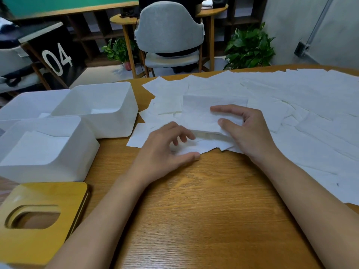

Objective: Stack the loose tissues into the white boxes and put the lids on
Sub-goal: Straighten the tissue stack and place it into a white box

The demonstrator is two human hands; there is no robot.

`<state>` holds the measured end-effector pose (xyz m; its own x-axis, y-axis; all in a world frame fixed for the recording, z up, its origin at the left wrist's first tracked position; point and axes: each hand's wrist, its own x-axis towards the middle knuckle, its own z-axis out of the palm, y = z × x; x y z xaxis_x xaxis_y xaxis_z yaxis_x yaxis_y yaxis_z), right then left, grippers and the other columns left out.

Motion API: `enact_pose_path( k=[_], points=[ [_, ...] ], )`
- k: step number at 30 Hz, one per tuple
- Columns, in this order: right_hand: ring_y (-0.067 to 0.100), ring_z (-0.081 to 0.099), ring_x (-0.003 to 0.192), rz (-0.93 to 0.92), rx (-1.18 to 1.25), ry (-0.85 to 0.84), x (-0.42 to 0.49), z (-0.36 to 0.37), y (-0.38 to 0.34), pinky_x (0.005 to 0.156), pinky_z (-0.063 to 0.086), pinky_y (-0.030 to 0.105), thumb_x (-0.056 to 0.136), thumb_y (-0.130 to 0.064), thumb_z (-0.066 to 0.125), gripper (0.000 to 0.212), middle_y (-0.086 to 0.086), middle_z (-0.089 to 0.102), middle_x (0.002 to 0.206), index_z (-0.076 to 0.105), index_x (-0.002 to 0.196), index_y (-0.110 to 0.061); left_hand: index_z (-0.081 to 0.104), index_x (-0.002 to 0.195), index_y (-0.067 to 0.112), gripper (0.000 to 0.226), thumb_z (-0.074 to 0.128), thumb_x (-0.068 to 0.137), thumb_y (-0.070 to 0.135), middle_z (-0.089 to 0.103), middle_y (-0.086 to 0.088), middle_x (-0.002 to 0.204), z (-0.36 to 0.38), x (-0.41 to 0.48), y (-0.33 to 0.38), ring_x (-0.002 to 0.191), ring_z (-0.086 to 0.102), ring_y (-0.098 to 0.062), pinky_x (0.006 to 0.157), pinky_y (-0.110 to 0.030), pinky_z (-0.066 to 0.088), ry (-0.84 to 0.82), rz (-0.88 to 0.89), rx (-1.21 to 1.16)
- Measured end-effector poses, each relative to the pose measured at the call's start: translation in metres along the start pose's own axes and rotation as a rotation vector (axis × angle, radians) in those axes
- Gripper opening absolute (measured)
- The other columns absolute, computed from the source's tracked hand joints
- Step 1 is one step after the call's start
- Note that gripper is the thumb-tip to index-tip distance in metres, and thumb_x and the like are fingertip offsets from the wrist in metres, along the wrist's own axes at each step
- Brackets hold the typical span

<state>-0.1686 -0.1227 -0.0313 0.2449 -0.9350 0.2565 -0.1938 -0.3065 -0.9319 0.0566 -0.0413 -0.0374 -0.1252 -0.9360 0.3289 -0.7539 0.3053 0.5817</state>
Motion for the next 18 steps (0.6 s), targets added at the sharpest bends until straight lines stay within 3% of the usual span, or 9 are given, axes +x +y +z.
enact_pose_path(
  k=[3,7,13,18],
  points=[
    [-0.004,0.060,0.123,0.000,-0.010,-0.007,0.000,0.002,0.000,0.112,0.046,0.027,0.097,-0.006,0.066,0.035,-0.022,0.073,0.121,0.080,0.115,-0.033,0.078,0.108,0.034,0.029,0.084,0.085,0.048,0.063,0.016,0.105,0.008,0.003,-0.002,0.095,0.062,-0.009,0.080,-0.021,0.050,-0.076,0.005,0.027],
    [-0.005,0.060,0.122,0.002,-0.012,0.000,0.000,0.002,0.000,0.111,0.046,0.026,0.097,-0.006,0.066,0.036,-0.023,0.073,0.120,0.080,0.115,-0.033,0.082,0.100,0.027,0.009,0.079,0.093,0.032,0.066,0.013,0.101,0.014,0.003,-0.002,0.092,0.062,-0.011,0.080,-0.038,0.055,-0.059,0.043,0.026],
    [-0.005,0.056,0.128,-0.008,-0.037,-0.044,0.000,0.001,-0.001,0.113,0.041,0.021,0.100,-0.006,0.062,0.038,-0.023,0.071,0.127,0.078,0.121,-0.033,0.075,0.094,0.022,0.002,0.076,0.094,0.023,0.067,0.012,0.099,0.009,0.002,0.003,0.095,0.061,-0.009,0.080,-0.032,0.052,-0.052,0.109,0.094],
    [-0.009,0.057,0.125,-0.022,-0.023,-0.128,-0.002,0.001,-0.007,0.109,0.038,0.016,0.102,-0.019,0.065,0.024,-0.024,0.073,0.123,0.079,0.117,-0.032,0.075,0.089,0.018,0.008,0.076,0.091,0.010,0.077,0.008,0.090,-0.004,-0.001,0.011,0.092,0.072,-0.013,0.085,-0.025,0.055,0.024,-0.044,-0.203]
  ],
)
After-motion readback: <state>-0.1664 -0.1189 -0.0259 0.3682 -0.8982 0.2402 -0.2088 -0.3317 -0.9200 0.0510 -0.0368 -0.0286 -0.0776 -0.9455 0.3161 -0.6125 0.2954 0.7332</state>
